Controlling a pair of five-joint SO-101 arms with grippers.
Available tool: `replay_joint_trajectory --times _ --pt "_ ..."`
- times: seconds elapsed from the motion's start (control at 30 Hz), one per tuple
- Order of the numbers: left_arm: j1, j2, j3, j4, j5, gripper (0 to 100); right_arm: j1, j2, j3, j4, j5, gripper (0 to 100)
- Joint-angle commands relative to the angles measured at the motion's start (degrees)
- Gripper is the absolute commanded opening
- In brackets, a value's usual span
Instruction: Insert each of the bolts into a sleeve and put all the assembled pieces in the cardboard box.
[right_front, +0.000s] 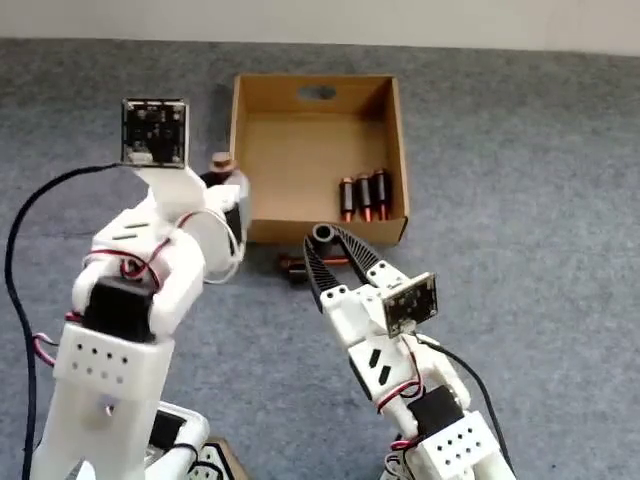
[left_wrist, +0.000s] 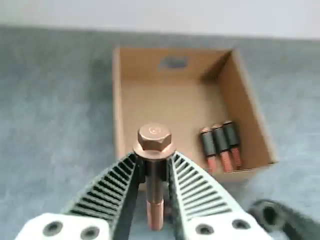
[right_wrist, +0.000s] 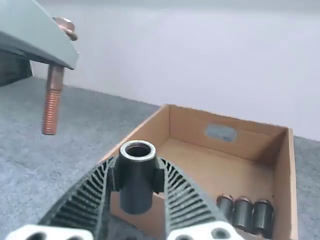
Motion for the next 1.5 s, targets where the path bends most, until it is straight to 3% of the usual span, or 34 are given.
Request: replay_joint_trajectory --times 0.0,0.13,0.3,0.57,0.83,1.07,1.27,1.47 --pt "5.67 -2.24 -0.22 -2.99 6.59 1 -0.48 -0.92 4.09 -1.80 0.53 0.7" --pt "9.10 -2.24 -0.22 -7.65 16.26 1 -0.40 -0.92 4.09 -1.80 0.53 0.7" --pt "11.91 -1.98 -0.22 -13.36 16.35 1 -0.31 -0.92 4.18 -1.54 0.53 0.7" --pt "16.48 -1.98 1.19 -14.68 9.05 1 -0.31 -0.92 4.18 -1.54 0.53 0.7" --pt "16.13 -2.33 10.59 -22.86 5.54 1 -0.31 -0.92 4.18 -1.54 0.53 0.7" --pt "16.22 -1.89 11.03 -22.24 5.63 1 -0.31 -0.92 4.18 -1.54 0.53 0.7" --pt "18.95 -2.33 10.59 -13.36 5.45 1 -0.31 -0.92 4.18 -1.45 0.53 0.7" --pt "19.30 -2.42 10.95 -9.93 5.45 1 -0.31 -0.92 4.18 -1.45 0.53 0.7"
